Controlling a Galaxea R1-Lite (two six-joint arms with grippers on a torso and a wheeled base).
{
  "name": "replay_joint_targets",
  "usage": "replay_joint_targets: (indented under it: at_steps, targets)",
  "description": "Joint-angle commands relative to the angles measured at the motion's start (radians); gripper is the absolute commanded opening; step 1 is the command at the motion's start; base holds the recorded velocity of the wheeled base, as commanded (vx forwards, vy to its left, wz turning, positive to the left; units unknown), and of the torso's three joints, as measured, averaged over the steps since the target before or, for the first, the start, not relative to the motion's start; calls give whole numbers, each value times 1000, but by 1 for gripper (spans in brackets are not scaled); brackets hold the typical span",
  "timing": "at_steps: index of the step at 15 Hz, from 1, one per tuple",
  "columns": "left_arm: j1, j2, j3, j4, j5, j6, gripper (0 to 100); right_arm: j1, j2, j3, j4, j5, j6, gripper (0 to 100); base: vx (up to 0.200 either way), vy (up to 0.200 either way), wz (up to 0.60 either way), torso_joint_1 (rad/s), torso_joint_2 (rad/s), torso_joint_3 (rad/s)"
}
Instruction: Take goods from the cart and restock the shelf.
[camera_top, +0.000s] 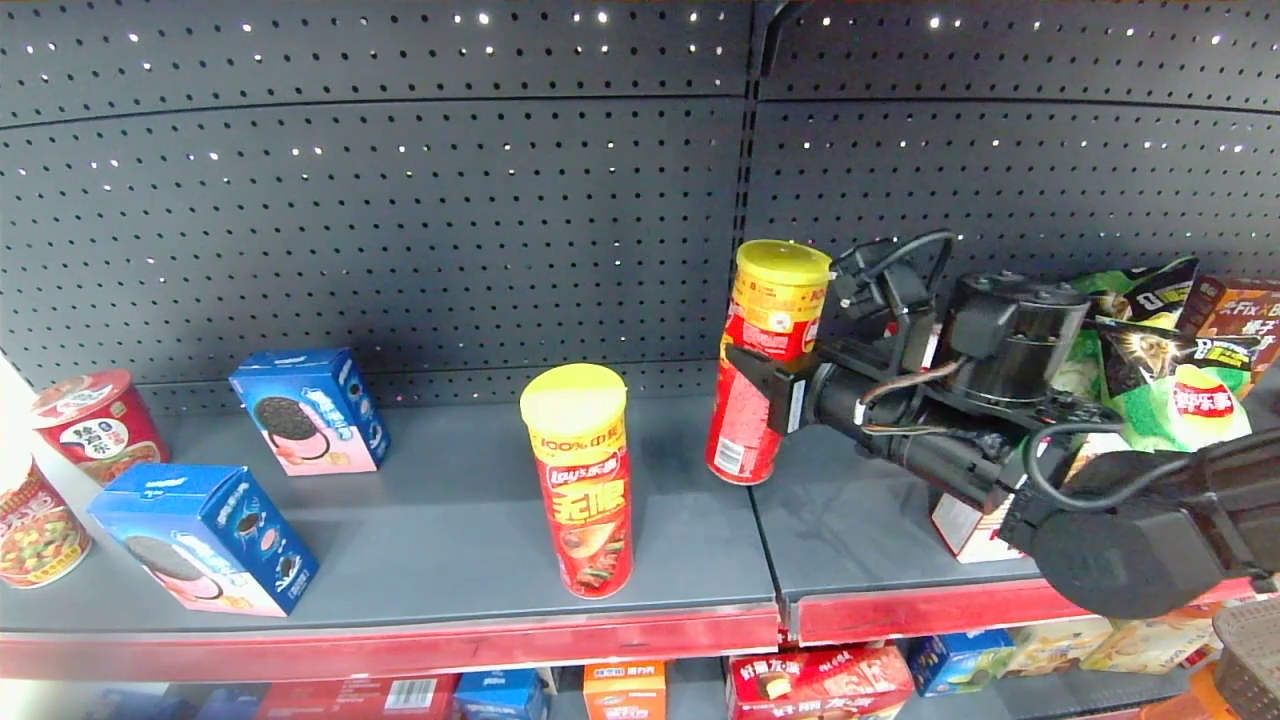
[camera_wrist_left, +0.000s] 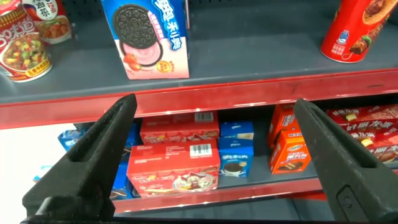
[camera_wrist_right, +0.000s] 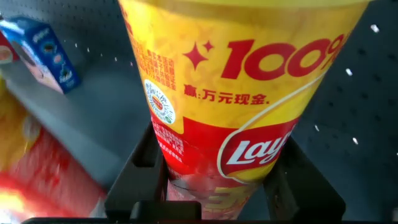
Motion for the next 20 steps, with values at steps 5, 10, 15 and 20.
replay_joint_targets:
  at_steps: [5,10,15,20]
  targets:
    - [0,4,0,0,0,0,100,39,141,-183,74,32,-6,0,0,0,0,0,0,0]
    - [0,4,0,0,0,0,100,39,242,-337,77,39,-9,0,0,0,0,0,0,0]
    - [0,4,0,0,0,0,100,39,308,-376,86,39,-9,0,0,0,0,0,0,0]
    - [0,4,0,0,0,0,100,32,344,-448,108,45,-23,0,0,0,0,0,0,0]
